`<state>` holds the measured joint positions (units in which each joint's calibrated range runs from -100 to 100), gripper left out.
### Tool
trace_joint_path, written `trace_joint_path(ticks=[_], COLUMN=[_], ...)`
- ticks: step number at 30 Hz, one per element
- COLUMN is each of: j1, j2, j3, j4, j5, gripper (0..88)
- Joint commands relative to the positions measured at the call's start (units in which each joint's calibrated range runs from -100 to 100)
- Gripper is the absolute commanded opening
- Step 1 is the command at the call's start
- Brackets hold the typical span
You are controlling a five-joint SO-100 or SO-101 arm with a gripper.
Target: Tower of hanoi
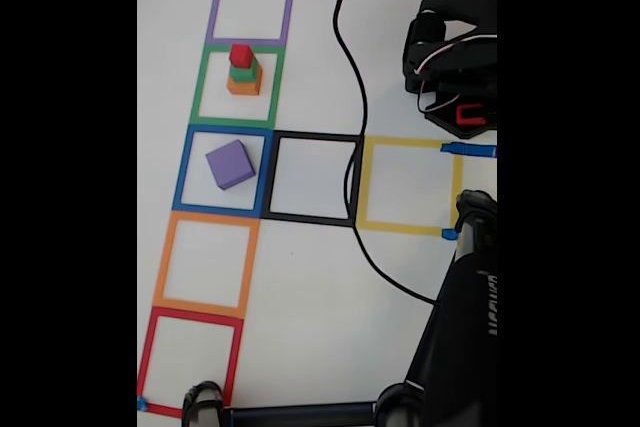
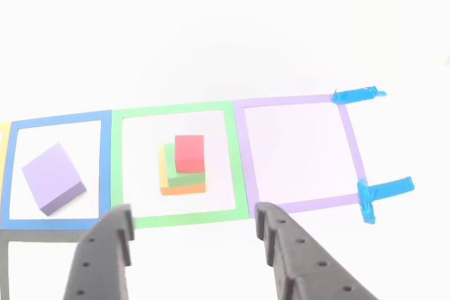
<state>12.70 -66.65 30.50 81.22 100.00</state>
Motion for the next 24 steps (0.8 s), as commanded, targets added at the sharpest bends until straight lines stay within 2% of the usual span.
trace_joint_path(ticks=[1, 9, 16, 24], j1=[0.63, 1.49, 2.07, 1.30], j2=[-2.83, -3.23, -1.45, 8.24], j3=[15.05, 37.77, 47.23, 54.86], j4=[-15.14, -41.54, -53.52, -73.52], j5=[0.00, 0.00, 0.00, 0.00], gripper=[29.5, 31.0, 30.1, 30.1])
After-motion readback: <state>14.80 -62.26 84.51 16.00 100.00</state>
